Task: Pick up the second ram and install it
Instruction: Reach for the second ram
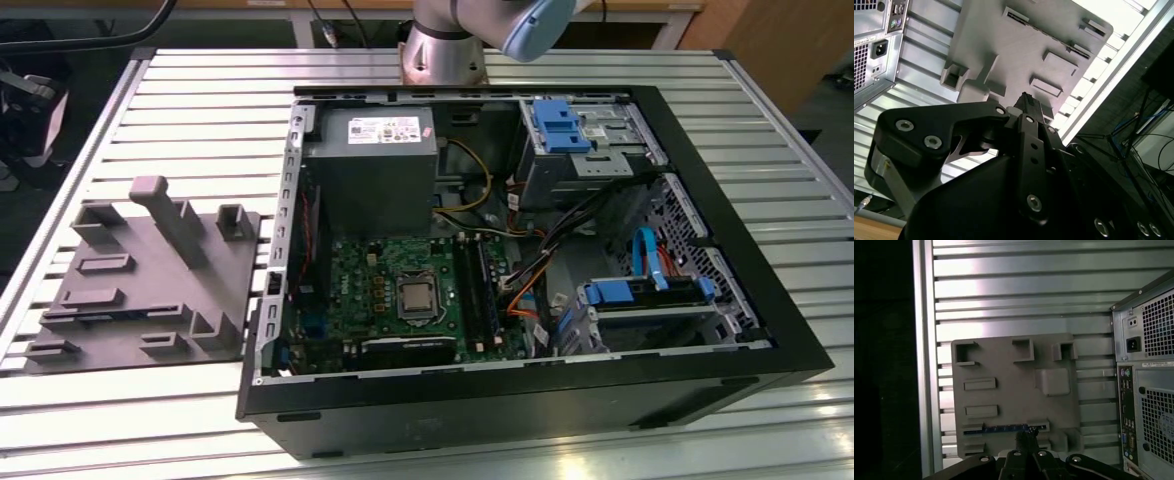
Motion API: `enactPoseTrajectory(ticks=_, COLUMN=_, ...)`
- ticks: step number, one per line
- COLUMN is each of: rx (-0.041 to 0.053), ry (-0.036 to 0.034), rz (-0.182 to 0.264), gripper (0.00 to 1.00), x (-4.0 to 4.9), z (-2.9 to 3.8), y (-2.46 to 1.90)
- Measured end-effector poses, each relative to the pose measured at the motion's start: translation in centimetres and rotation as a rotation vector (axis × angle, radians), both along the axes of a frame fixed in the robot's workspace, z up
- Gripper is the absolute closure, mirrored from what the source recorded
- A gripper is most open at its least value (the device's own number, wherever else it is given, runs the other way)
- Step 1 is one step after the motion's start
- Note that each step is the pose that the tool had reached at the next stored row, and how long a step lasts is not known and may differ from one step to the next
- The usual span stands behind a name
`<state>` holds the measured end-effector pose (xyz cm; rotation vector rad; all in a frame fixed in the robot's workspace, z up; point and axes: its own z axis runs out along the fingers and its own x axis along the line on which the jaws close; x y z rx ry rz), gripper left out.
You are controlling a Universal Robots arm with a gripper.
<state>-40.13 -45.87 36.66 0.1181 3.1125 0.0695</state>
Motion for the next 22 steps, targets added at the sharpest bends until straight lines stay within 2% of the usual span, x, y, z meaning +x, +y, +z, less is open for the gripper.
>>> enactPoseTrajectory(ticks=22, rx=0.0001, ry=0.0, rz=0.0, gripper=0.89, x=-0.46, z=-0.82, y=-0.46)
